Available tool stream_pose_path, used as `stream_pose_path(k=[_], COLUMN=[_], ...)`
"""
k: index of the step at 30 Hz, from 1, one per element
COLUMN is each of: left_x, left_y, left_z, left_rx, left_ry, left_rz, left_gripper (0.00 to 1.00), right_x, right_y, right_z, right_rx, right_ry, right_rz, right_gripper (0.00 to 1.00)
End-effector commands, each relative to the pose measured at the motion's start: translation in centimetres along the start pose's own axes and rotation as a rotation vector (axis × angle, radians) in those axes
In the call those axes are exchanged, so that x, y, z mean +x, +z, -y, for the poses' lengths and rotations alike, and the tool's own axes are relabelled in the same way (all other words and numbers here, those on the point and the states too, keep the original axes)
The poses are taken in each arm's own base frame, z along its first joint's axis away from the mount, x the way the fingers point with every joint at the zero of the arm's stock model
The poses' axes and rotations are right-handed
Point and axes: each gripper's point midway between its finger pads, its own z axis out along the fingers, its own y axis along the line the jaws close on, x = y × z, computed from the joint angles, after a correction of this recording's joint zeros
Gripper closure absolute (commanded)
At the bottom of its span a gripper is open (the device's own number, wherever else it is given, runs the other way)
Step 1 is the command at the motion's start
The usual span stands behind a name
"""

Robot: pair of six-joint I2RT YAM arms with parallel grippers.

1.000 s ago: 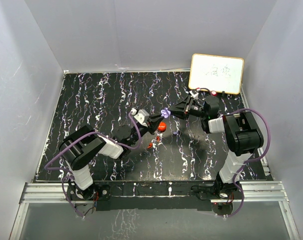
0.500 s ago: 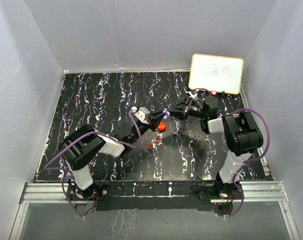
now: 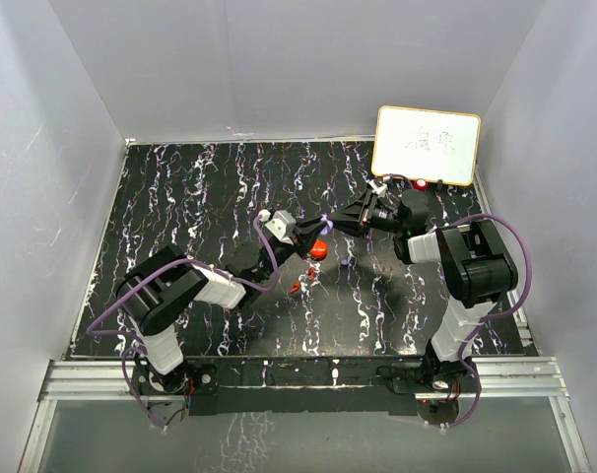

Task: Insert the wireless bluetooth earbuds into the charging case
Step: Place the earbud in the charging case.

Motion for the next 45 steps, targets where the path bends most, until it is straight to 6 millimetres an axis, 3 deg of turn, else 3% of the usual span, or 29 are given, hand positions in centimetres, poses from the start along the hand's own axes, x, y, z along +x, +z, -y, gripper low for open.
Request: stream_pose_path(k=[1,45], left_x=[-6.53,-6.22], left_y=[0.63,-0.04], left_z=[0.44,-0.30], left_rx=[0.027,0.009], left_ry=[0.034,0.040], left_rz=[0.234,0.221], left_gripper=[1.00,1.00], right_x=[-0.45,-0.19], right_y=[0.31,0.16], right_z=[-1.98,-2.74], right_rx=[-0.058,-0.123], right_ry=[-0.083,-0.047], right_rz=[0.009,0.002], right_gripper=[1.00,1.00])
